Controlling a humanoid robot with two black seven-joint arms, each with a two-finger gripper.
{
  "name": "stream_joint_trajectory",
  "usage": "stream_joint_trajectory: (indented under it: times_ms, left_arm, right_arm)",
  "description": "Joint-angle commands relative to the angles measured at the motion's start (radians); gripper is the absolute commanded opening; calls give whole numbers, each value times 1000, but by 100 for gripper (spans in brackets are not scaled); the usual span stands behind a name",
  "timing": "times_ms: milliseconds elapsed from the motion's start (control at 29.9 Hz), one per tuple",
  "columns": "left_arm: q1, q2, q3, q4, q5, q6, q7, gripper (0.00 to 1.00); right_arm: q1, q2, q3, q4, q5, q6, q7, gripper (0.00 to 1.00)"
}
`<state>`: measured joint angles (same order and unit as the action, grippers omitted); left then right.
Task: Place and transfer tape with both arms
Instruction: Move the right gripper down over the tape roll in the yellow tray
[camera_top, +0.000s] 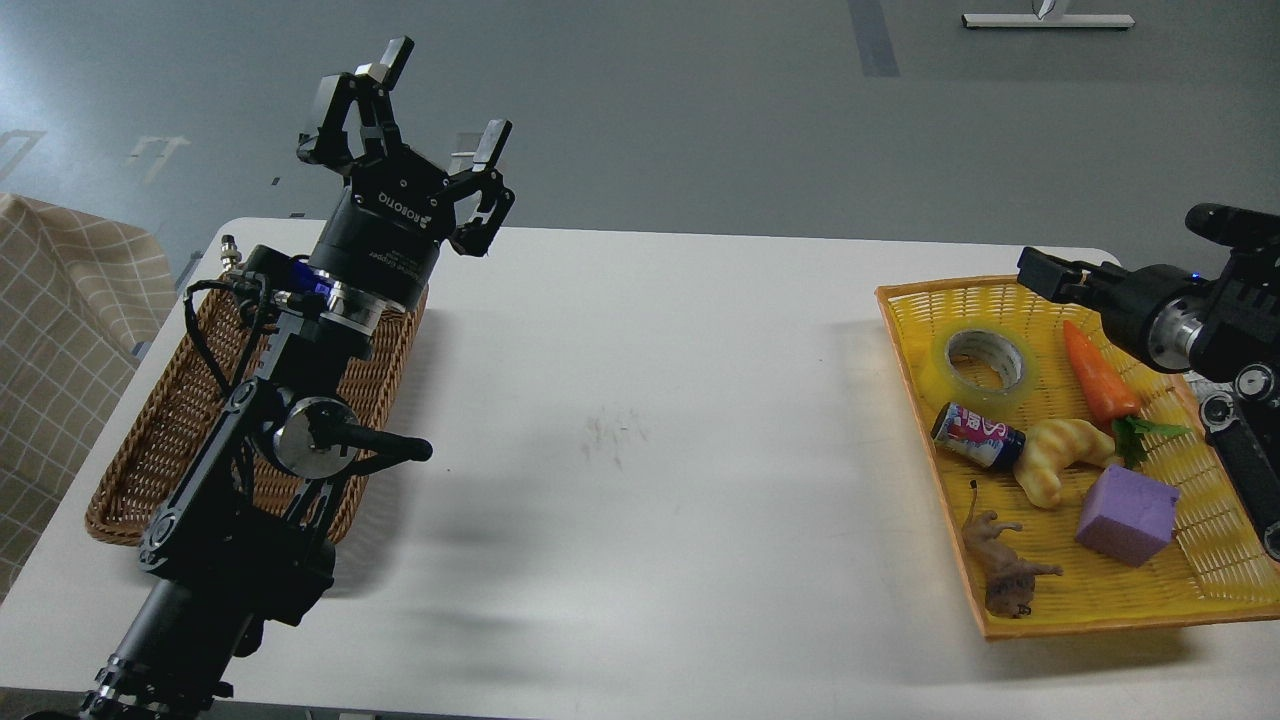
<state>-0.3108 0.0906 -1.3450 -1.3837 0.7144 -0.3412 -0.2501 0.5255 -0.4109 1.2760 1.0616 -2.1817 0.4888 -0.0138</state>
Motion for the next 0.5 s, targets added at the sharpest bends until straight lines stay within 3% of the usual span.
stream_joint_trajectory:
  times_ms: [0,469]
  left_arm:
    - [7,4,0,0,0,-1,0,98]
    - [9,4,0,0,0,2,-1,98]
  right_arm:
    - [1,1,-23,-28,0,0,0,85]
    - [-10,-20,-96,-68,0,-22,0,85]
